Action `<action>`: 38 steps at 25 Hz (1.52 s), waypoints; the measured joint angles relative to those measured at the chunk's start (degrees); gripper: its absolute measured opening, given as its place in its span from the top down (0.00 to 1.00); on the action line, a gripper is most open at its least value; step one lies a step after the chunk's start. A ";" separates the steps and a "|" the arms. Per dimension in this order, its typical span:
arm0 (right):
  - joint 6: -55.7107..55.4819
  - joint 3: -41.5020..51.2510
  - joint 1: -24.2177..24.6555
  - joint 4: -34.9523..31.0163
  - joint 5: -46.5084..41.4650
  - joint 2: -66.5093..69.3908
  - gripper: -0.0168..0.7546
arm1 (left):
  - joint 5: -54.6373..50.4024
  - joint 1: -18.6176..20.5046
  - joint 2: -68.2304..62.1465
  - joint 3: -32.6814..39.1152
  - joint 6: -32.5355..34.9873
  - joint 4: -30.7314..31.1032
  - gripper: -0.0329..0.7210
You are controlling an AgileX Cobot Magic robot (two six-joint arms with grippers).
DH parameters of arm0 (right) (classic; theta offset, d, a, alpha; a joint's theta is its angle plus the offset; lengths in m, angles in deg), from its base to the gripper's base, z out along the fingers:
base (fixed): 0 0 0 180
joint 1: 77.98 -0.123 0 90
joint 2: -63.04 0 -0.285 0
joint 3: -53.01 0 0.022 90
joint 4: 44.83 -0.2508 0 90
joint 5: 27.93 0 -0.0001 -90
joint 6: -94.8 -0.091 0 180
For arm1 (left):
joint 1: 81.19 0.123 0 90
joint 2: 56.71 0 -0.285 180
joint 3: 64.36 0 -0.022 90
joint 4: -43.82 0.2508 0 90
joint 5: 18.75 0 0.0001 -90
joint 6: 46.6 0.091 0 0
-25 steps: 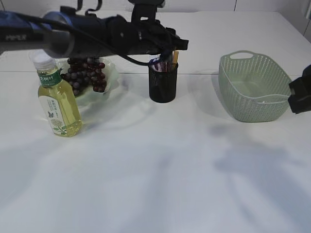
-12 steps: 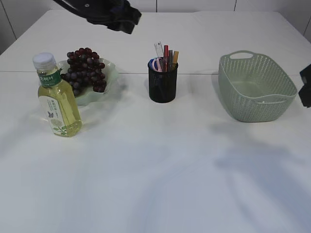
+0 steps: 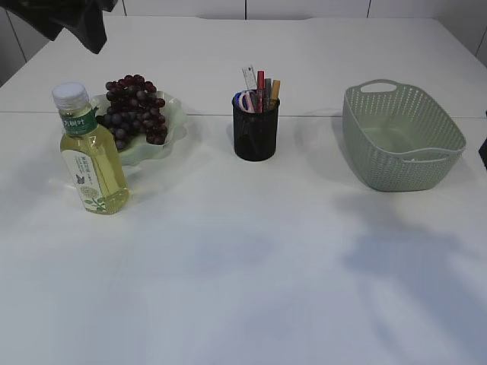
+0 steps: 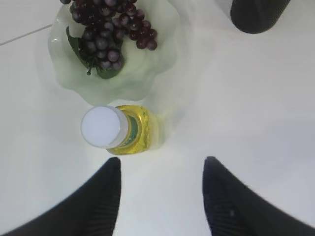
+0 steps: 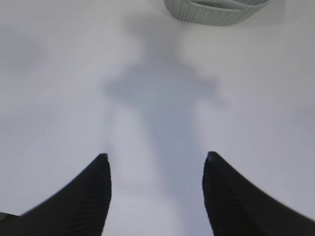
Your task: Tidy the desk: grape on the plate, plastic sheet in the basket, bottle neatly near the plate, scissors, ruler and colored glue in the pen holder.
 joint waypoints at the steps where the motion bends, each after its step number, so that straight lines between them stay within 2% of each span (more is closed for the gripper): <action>1: 0.00 0.00 0.00 -0.01 -0.68 0.00 0.36 | -0.49 -0.78 0.56 0.00 0.00 0.00 0.40; 4: 0.00 -0.09 0.00 -0.01 -2.26 0.00 0.35 | -1.02 -3.53 1.85 0.00 0.00 -1.97 0.35; 8: 0.00 -0.09 0.00 -1.22 -2.91 0.00 0.35 | -1.06 -6.62 4.35 0.00 0.36 -6.06 0.34; 13: 0.47 -0.22 0.00 -4.75 -3.03 -0.80 0.35 | -1.40 -7.09 11.27 0.00 0.36 -6.70 0.35; 17: 2.14 -0.22 0.00 -7.56 -2.16 -6.60 0.35 | -1.51 -7.09 20.10 2.04 0.36 -6.58 0.36; 20: 2.63 -0.22 0.00 -7.74 -0.56 -12.37 0.35 | -1.63 -7.09 28.12 7.69 0.36 -6.48 0.38; 28: 3.48 6.09 0.00 -7.83 -0.29 -28.09 0.34 | -1.29 -7.09 53.08 29.51 0.36 -7.35 0.39; 33: 5.32 11.63 0.00 -7.96 -0.18 -39.78 0.34 | -1.88 -7.09 68.13 39.43 0.68 -10.30 0.39; 38: 8.70 17.57 0.00 -10.52 -0.18 -50.80 0.34 | -0.33 -7.09 80.51 49.02 4.91 -15.45 0.39</action>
